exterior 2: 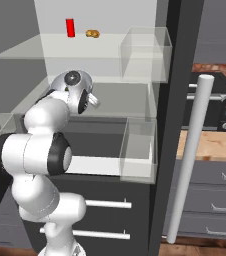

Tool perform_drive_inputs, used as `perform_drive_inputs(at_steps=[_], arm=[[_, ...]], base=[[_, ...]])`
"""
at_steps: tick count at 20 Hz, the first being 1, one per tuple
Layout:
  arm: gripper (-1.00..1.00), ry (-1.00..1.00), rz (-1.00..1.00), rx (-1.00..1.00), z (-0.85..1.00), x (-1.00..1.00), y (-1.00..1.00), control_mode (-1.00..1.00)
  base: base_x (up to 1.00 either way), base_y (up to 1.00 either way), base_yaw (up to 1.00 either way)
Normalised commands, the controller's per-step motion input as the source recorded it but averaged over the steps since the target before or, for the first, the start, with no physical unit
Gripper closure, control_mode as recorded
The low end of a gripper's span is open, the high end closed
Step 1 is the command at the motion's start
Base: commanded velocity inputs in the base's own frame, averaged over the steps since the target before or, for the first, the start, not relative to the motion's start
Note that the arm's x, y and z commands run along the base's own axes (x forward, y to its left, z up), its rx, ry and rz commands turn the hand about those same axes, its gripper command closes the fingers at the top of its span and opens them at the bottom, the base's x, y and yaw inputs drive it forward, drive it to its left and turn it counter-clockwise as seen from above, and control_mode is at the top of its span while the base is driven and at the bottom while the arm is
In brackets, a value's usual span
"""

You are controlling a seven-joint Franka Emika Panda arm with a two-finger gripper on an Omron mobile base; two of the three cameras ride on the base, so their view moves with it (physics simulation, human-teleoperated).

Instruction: Pick the chicken drumstick and avocado from their plates and place them in the bowl. Then put the bowl in the fridge.

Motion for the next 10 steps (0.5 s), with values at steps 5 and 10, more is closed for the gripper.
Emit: perform_drive_inputs(at_steps=[5,10], arm=[[1.00,-0.06,0.05,-0.03,-0.05,0.27,0.00,-1.00],[1.00,0.00,0.02,-0.03,0.00,0.31,0.00,-1.00]], base=[[0.00,0.00,0.00],[0.00,0.00,0.00]])
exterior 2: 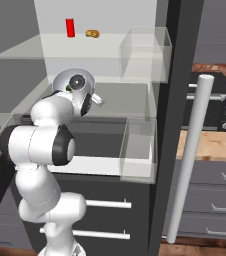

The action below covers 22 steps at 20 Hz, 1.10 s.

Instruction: Pick the chicken drumstick and avocado from their plates and place them in the bowl. Then put the bowl in the fridge.

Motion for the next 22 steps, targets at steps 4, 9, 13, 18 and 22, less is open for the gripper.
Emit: perform_drive_inputs(at_steps=[4,9,13,18,22], arm=[[1.00,0.00,0.01,-0.03,0.00,0.20,0.00,-1.00],[1.00,0.00,0.02,-0.05,0.00,0.04,0.09,-1.00],[1.00,0.01,0.04,-0.06,0.00,0.08,0.08,-1.00],[-1.00,0.02,0.03,-0.07,0.00,0.05,0.11,-1.00],[-1.00,0.02,0.02,-0.07,0.00,0.01,0.07,-1.00]], base=[[0.00,0.00,0.00],[0.00,0.00,0.00],[0.00,0.00,0.00],[0.00,0.00,0.00],[0.00,0.00,0.00]])
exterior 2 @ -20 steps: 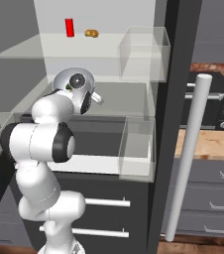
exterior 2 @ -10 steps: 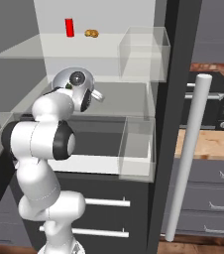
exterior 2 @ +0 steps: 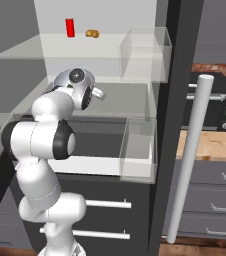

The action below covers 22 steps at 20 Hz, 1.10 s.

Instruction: Pick the chicken drumstick and avocado from their plates and place them in the bowl. Then put the bowl in the fridge.

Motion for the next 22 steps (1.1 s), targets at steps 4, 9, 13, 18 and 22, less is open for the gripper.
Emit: perform_drive_inputs(at_steps=[4,9,13,18,22], arm=[[-1.00,0.00,0.01,-0.01,0.00,0.00,0.05,-1.00],[-1.00,0.00,0.04,0.00,0.06,-0.04,0.01,-1.00],[-1.00,-0.02,0.05,0.00,0.10,-0.20,0.02,-1.00],[-1.00,-0.06,0.06,0.00,0.21,-0.21,0.02,-1.00],[-1.00,-0.10,0.05,0.00,0.16,-0.45,0.02,-1.00]], base=[[0.00,0.00,0.00],[0.00,0.00,0.00],[0.00,0.00,0.00],[0.00,0.00,0.00],[0.00,0.00,0.00]])
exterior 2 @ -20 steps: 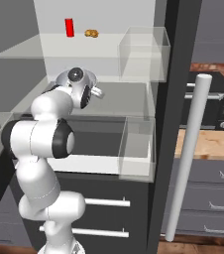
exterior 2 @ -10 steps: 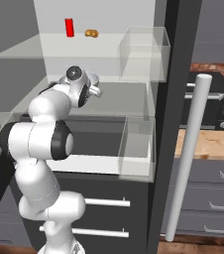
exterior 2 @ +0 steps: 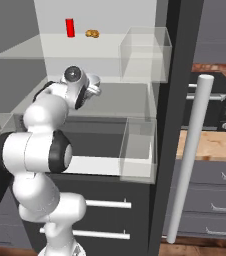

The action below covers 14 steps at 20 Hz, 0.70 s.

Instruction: Pick the chicken drumstick and avocado from their plates and place them in the bowl. Then put the bowl in the fridge.

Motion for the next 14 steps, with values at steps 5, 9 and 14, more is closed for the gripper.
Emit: perform_drive_inputs(at_steps=[5,9,14], arm=[[-1.00,-0.10,0.00,-0.02,0.12,-0.61,0.02,-1.00],[-1.00,0.00,0.00,-0.01,0.22,-0.54,0.00,-1.00],[-1.00,0.00,0.00,0.00,0.43,-0.58,0.00,-1.00]], base=[[0.00,0.00,0.00],[0.00,0.00,0.00],[0.00,0.00,0.00]])
